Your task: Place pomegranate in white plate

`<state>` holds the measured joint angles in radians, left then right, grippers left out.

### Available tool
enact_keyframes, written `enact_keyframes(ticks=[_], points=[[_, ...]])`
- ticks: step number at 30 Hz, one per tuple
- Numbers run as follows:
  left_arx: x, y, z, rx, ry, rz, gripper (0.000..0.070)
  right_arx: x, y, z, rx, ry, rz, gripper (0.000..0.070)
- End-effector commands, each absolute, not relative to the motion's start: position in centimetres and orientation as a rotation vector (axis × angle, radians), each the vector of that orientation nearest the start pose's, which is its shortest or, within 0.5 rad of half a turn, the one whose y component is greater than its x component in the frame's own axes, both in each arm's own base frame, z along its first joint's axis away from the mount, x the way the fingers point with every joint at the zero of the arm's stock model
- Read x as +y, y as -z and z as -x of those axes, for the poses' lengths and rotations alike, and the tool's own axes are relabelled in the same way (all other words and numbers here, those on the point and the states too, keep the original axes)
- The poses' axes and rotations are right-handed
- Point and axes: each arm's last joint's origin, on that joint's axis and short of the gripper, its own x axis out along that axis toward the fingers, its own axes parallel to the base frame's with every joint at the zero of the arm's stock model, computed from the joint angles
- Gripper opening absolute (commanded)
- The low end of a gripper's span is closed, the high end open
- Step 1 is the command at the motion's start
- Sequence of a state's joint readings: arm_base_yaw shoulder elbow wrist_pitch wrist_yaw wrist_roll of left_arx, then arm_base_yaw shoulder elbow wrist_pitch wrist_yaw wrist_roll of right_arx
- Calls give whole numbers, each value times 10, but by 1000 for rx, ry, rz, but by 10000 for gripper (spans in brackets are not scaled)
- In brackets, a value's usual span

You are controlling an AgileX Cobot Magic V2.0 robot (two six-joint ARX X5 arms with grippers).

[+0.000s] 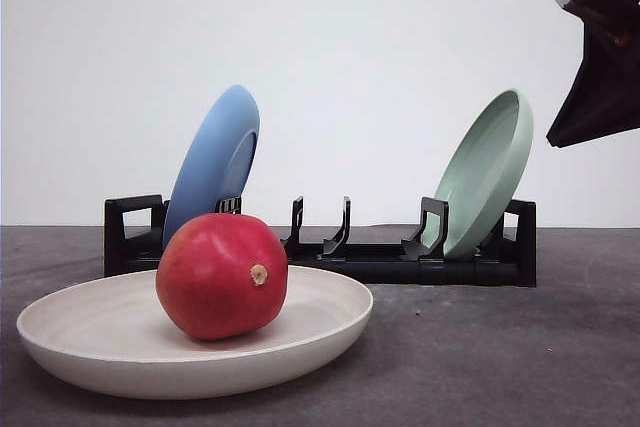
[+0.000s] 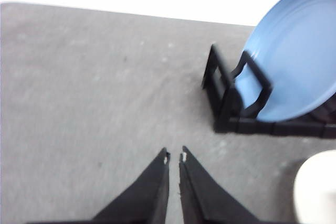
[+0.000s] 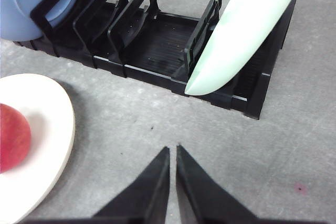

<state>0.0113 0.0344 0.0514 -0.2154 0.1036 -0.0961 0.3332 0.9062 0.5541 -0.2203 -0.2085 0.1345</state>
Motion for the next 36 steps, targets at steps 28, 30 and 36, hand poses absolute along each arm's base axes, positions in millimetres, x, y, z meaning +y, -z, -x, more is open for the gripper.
enact_keyframes(ticks=[28,30,36], points=[[-2,-150,-96,174,80,97,15,68,-231,-177,606,-494,-83,16],[-2,-150,-96,174,80,97,16,68,-232,-176,592,-499,-31,16],[-2,-150,-96,174,80,97,16,52,-232,-160,500,-363,70,16]])
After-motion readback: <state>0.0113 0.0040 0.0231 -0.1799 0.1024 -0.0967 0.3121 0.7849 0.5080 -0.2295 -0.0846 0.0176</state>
